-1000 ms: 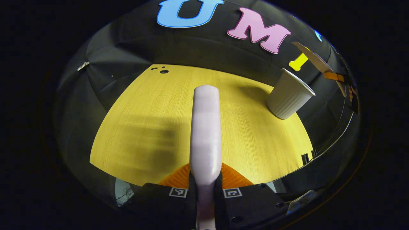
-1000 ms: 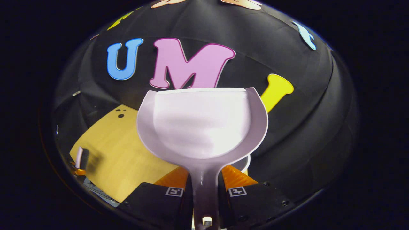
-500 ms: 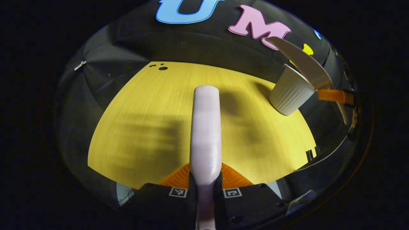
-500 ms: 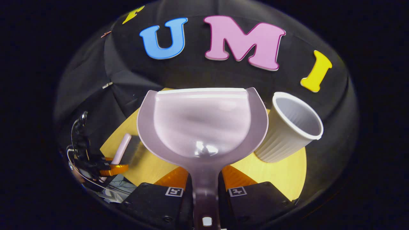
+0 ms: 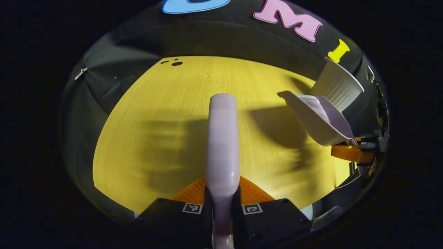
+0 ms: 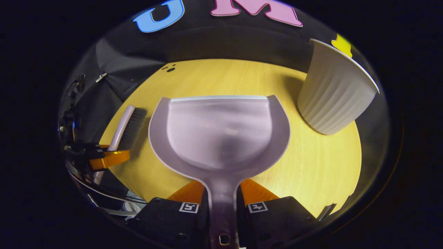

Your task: Pick up the small broom and dustpan from the desktop, sweep the trash into the dustpan with the broom, and then empty the trash into the garbage bin.

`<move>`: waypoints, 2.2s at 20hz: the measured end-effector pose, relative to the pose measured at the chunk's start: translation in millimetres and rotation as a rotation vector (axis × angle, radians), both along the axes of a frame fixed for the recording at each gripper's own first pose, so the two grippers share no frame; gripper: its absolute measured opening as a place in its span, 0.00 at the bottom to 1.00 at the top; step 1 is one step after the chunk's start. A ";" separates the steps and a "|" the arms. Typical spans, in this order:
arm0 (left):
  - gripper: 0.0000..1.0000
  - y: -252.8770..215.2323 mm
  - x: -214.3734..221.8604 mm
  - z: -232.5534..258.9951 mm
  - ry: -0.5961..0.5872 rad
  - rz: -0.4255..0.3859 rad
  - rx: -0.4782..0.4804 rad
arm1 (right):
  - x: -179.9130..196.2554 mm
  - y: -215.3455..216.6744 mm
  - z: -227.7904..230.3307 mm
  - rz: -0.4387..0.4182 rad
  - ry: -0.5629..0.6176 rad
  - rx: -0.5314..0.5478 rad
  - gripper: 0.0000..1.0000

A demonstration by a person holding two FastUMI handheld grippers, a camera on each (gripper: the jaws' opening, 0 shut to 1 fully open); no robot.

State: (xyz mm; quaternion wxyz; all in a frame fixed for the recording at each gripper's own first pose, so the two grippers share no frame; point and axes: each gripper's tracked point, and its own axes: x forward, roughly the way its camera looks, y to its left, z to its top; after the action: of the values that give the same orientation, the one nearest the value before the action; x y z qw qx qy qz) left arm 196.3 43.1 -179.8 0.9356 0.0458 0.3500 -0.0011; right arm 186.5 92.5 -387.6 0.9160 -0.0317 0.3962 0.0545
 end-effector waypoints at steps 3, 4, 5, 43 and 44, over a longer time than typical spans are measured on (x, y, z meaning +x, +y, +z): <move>0.29 -1.2 19.0 -9.3 0.035 0.014 0.030 | -2.4 0.1 -25.4 -0.039 0.070 0.022 0.33; 0.29 -1.8 26.8 -11.2 0.041 0.018 0.040 | -1.6 -0.3 -31.3 -0.049 0.081 0.023 0.33; 0.28 -4.7 34.8 -13.6 0.050 0.022 0.057 | -1.0 -0.2 -38.6 -0.056 0.082 0.016 0.33; 0.97 -83.8 -220.8 194.3 -0.837 0.010 0.042 | -163.0 45.6 190.3 0.054 -0.712 -0.012 0.98; 0.97 -85.2 -221.8 184.1 -0.818 0.007 0.034 | -168.9 45.3 183.2 0.062 -0.691 -0.018 0.98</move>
State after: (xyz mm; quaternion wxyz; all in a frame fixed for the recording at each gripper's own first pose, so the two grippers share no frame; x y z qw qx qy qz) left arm -25.5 -42.1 4.3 0.9967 0.0568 -0.0509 0.0260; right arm 17.5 137.7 -204.4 0.9936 -0.0686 0.0618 0.0647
